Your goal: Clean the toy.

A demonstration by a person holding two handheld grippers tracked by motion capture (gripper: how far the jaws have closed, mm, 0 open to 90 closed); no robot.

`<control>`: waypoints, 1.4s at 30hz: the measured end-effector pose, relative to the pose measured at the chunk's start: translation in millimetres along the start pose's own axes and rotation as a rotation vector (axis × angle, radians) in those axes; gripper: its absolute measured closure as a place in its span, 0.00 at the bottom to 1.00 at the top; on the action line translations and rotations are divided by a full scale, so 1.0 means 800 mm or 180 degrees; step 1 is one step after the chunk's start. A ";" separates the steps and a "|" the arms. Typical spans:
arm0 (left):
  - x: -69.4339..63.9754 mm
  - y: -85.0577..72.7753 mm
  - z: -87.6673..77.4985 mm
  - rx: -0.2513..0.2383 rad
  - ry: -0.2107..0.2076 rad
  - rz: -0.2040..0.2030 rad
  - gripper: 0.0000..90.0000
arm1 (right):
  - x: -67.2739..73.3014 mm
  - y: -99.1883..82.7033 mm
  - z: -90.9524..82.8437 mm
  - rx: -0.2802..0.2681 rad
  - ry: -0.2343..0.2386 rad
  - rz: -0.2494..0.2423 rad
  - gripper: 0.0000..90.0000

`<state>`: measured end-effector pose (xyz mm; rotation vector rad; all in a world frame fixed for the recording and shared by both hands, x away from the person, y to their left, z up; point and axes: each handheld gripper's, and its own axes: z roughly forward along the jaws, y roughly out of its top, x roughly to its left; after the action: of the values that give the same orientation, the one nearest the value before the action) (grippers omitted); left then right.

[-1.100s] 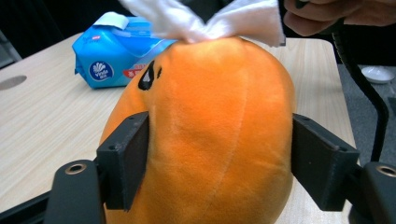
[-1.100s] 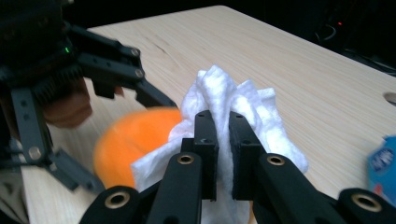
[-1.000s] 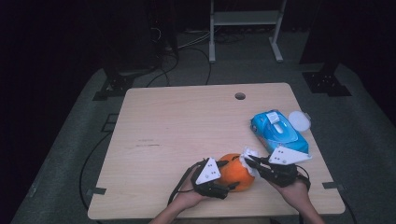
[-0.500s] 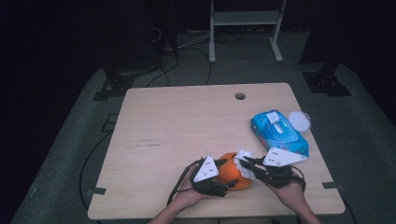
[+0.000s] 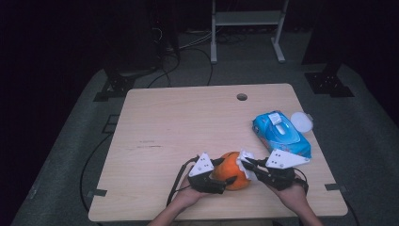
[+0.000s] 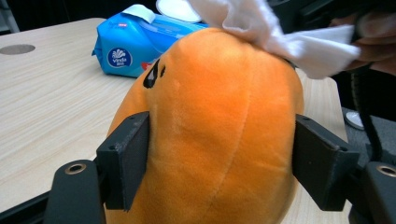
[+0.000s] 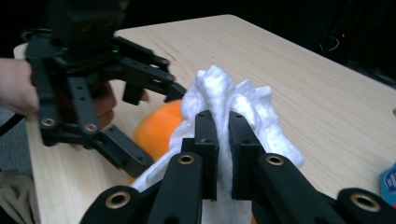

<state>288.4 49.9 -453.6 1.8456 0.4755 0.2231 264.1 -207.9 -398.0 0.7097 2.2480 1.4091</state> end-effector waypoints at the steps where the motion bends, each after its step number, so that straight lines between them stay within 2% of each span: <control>1: 0.001 0.000 0.000 -0.0004 -0.0005 -0.0038 0.29 | -0.005 -0.003 -0.001 0.0023 -0.0040 0.0040 0.92; 3: 0.004 0.000 0.000 -0.0025 -0.0020 -0.0109 0.29 | -0.014 -0.009 -0.003 0.0036 -0.0077 0.0128 0.92; 5: 0.006 0.000 -0.001 -0.0017 -0.0016 -0.0139 0.29 | -0.014 -0.012 -0.004 0.0044 -0.0095 0.0138 0.92; 8: 0.008 -0.001 -0.002 -0.0037 0.0006 -0.0258 0.29 | -0.001 -0.006 -0.001 0.0030 -0.0114 0.0039 0.93; 11: 0.014 -0.003 -0.004 -0.0066 -0.0003 -0.0376 0.29 | 0.010 0.000 0.002 -0.0006 0.0044 -0.0019 0.92; 13: 0.016 -0.003 -0.005 -0.0073 -0.0021 -0.0380 0.29 | 0.013 0.002 0.002 0.0013 0.0014 -0.0079 0.92; 15: 0.015 -0.002 -0.005 -0.0070 -0.0011 -0.0343 0.29 | 0.005 0.000 0.002 0.0004 0.0028 0.0004 0.92; 19: 0.016 -0.003 -0.006 -0.0078 -0.0019 -0.0372 0.29 | -0.019 -0.013 0.002 0.0091 -0.0174 0.0155 0.92; 21: 0.016 -0.003 -0.006 -0.0076 -0.0020 -0.0372 0.29 | -0.025 -0.018 0.003 0.0147 -0.0204 0.0213 0.92; 23: 0.016 -0.002 -0.005 -0.0069 -0.0003 -0.0409 0.29 | -0.021 -0.018 0.002 0.0145 -0.0204 0.0207 0.93; 25: 0.017 -0.001 -0.005 -0.0068 0.0023 -0.0474 0.29 | -0.011 -0.013 0.002 0.0107 -0.0194 0.0125 0.93; 28: 0.017 0.000 -0.005 -0.0074 0.0062 -0.0531 0.29 | 0.006 -0.003 0.004 0.0017 -0.0063 0.0053 0.93; 31: 0.011 0.001 -0.003 -0.0041 0.0078 -0.0435 0.29 | 0.022 0.007 0.010 -0.0018 0.0069 -0.0063 0.93; 33: 0.007 0.001 -0.002 -0.0029 0.0063 -0.0338 0.28 | 0.028 0.010 0.013 0.0035 0.0025 -0.0162 0.93; 34: 0.006 0.001 -0.002 -0.0029 0.0038 -0.0312 0.27 | 0.026 0.009 0.013 0.0048 0.0009 -0.0174 0.93; 36: 0.005 0.002 -0.002 -0.0022 -0.0006 -0.0204 0.24 | 0.016 0.006 0.010 0.0028 0.0036 -0.0075 0.93; 38: 0.004 0.004 -0.001 0.0030 -0.0001 0.0016 0.22 | 0.007 0.003 0.005 0.0013 -0.0008 -0.0026 0.93; 40: 0.003 0.004 0.001 0.0110 0.0027 0.0145 0.18 | 0.005 0.001 0.003 0.0014 -0.0041 -0.0001 0.93; 42: 0.002 0.002 0.004 0.0113 0.0055 0.0174 0.18 | 0.004 0.001 0.003 0.0014 -0.0053 -0.0009 0.93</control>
<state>291.1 47.1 -453.1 1.8944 0.4437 0.2692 262.9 -203.9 -398.8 0.7167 2.2390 1.3922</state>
